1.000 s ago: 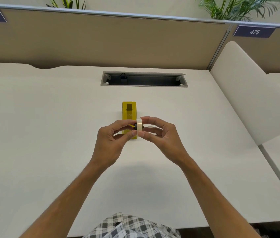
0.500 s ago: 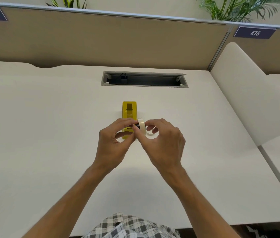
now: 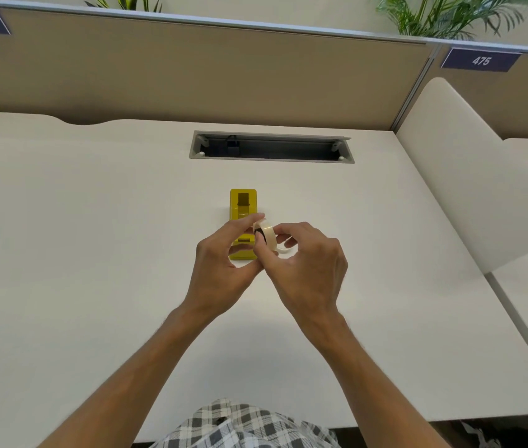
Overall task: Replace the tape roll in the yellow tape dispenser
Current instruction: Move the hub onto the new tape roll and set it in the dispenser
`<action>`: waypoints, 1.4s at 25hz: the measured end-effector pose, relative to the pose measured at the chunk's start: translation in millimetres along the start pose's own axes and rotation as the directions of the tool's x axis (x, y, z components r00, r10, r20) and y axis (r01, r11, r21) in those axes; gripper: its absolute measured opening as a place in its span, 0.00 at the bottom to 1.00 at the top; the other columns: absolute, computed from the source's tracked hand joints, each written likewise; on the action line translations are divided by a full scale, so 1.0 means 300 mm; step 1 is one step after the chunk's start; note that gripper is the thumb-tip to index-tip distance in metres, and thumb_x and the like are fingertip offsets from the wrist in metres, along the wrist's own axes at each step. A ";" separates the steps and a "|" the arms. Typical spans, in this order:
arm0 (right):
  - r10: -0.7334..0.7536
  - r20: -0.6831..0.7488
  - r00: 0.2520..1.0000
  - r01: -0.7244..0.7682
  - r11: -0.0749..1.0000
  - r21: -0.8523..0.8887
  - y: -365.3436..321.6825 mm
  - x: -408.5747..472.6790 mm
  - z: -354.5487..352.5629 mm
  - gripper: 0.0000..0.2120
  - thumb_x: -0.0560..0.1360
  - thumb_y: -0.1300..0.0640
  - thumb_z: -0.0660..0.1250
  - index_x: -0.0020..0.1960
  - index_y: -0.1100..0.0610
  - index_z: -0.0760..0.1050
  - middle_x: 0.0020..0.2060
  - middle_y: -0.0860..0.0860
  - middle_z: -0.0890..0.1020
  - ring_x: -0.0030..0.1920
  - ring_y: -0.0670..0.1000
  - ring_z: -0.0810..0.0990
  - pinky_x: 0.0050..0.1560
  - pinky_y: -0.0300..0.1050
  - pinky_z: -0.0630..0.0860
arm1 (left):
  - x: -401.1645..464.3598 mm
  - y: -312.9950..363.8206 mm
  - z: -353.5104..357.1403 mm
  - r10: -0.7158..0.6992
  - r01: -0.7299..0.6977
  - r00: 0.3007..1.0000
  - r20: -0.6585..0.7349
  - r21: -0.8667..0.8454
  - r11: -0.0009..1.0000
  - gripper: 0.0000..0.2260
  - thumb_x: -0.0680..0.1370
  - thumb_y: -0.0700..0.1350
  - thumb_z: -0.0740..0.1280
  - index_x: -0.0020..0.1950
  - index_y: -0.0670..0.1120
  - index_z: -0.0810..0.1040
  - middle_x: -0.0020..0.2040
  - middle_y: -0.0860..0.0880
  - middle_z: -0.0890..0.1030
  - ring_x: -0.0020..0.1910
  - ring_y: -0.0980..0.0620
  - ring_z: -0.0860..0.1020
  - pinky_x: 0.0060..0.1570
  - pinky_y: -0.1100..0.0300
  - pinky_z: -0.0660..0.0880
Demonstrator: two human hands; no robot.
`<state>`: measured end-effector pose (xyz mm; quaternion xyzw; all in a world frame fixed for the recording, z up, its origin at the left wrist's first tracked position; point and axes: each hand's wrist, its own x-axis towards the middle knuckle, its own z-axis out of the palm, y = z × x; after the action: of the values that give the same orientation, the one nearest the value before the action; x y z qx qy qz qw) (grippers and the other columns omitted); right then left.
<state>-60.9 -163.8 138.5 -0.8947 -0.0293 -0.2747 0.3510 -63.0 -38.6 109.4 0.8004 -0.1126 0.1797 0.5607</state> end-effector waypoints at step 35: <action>0.117 0.095 0.988 -0.109 0.990 -0.085 0.131 0.186 0.360 0.08 0.67 0.47 0.73 0.35 0.51 0.80 0.29 0.46 0.78 0.32 0.49 0.75 0.35 0.44 0.69 | 0.258 -0.317 0.024 -0.088 0.073 0.995 0.050 0.239 0.968 0.22 0.67 0.41 0.72 0.61 0.48 0.77 0.57 0.53 0.78 0.55 0.56 0.76 0.51 0.67 0.71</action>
<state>46.8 -131.6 78.0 -0.9209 0.0151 -0.2100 0.3281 44.9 -10.7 57.7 0.8706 -0.0745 0.1448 0.4642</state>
